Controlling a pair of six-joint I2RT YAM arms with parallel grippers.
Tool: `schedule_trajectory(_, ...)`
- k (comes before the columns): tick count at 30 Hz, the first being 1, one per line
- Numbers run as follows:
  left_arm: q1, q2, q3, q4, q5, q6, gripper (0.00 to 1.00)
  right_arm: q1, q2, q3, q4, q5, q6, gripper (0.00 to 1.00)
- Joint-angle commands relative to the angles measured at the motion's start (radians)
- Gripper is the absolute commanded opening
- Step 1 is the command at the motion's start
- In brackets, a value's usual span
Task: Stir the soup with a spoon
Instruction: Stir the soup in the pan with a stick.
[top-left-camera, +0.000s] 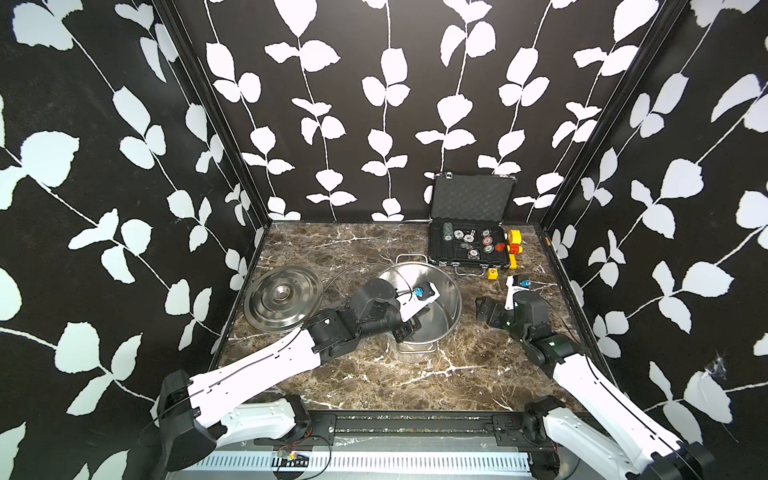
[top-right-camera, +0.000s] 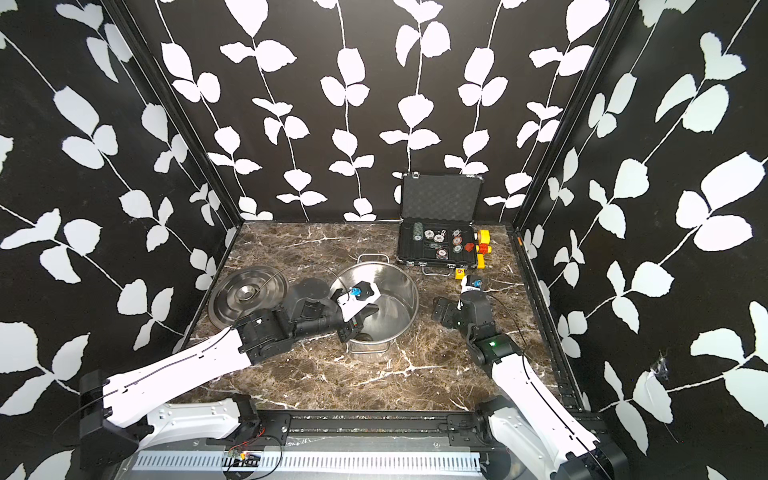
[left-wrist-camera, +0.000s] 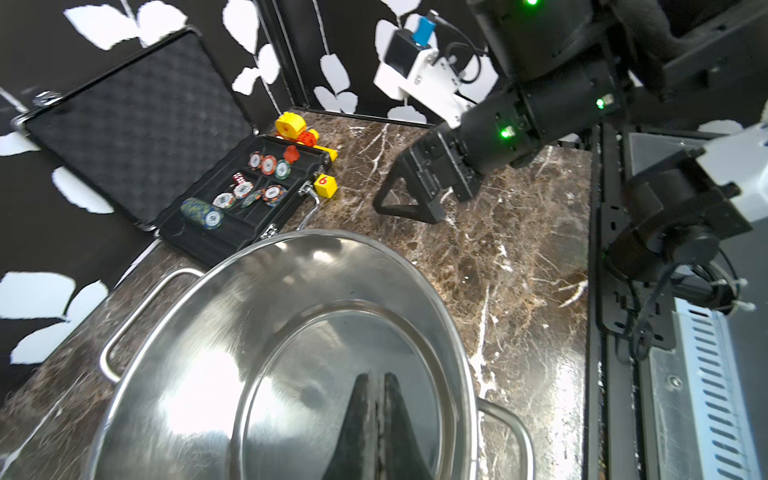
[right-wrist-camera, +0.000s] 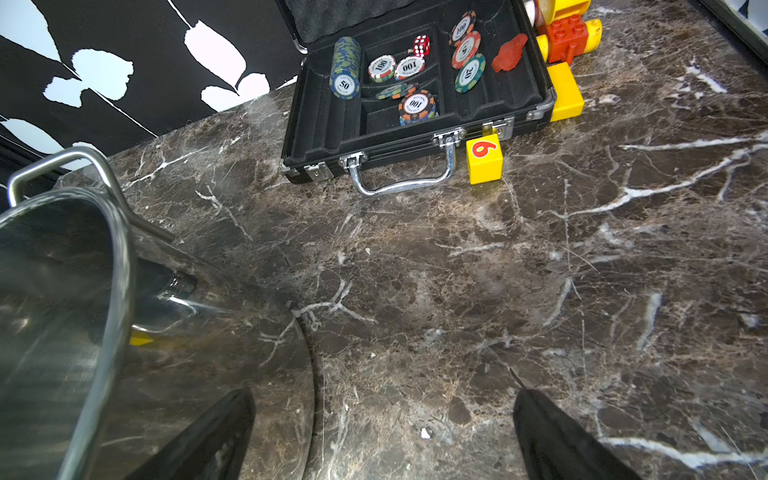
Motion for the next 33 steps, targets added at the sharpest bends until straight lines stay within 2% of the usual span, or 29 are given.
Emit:
schedule_trajectory(1,0.055,-0.019,-0.015,-0.007,-0.071,-0.049,0.00,0.007,0.010,0.023,0.043,-0.017,0.010,0.99)
schedule_trajectory(7,0.153,0.008,-0.001,0.047,-0.201,-0.082,0.00,0.006,-0.005,0.017,0.035,-0.010,0.005,0.99)
schedule_trajectory(12,0.214,0.096,0.058,0.089,-0.241,-0.065,0.00,0.007,-0.015,0.017,0.028,-0.009,0.002,0.99)
schedule_trajectory(20,0.276,0.265,0.195,0.167,-0.149,-0.033,0.00,0.007,-0.053,0.014,-0.002,0.005,-0.006,0.99)
schedule_trajectory(30,0.274,0.476,0.405,0.182,0.079,-0.043,0.00,0.006,-0.126,-0.013,-0.038,0.040,-0.005,0.99)
schedule_trajectory(33,0.243,0.507,0.441,0.185,0.140,-0.035,0.00,0.006,-0.146,-0.017,-0.052,0.055,-0.009,0.99)
